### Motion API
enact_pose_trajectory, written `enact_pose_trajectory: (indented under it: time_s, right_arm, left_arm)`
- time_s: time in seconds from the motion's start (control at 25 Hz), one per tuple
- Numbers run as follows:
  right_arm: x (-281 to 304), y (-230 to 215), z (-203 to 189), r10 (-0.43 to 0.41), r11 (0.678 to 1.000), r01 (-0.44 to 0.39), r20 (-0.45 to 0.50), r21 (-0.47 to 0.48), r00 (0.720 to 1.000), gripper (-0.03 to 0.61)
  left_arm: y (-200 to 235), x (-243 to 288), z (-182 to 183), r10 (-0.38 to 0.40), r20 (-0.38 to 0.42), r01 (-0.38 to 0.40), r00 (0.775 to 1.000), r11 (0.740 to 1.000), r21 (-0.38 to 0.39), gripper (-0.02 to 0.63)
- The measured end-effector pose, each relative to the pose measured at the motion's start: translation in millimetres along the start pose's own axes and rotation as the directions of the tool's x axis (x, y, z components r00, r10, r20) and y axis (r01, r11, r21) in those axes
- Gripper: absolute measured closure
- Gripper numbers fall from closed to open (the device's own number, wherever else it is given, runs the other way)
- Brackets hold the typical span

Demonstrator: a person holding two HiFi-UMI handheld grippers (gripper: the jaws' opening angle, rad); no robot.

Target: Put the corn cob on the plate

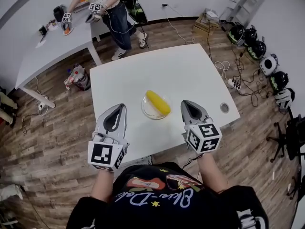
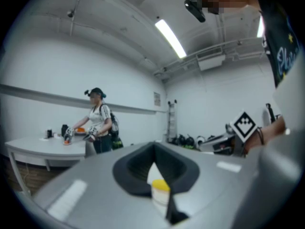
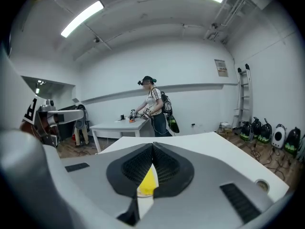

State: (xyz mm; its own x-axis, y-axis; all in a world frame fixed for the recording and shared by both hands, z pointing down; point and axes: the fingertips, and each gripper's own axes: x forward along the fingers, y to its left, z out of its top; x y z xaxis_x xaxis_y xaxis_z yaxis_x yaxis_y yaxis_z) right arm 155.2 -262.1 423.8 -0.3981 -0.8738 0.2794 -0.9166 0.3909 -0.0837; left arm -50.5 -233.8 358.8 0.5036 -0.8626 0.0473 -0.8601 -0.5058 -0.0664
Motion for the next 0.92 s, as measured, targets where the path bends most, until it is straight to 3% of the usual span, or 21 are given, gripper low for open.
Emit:
enact_pose_trajectory:
  time_s: [0.68, 0.92]
  right_arm:
    - [-19, 17, 5, 0.033, 0.999, -0.034, 0.027, 0.014, 0.999, 0.565]
    - [-18, 23, 7, 0.038, 0.999, -0.038, 0.036, 0.003, 0.999, 0.565]
  left_arm:
    - [-10, -14, 0, 0.01, -0.008, -0.01, 1.0, 1.0, 0.007, 0.615]
    - [-4, -20, 4, 0.014, 0.04, -0.012, 0.999, 0.999, -0.042, 0.615]
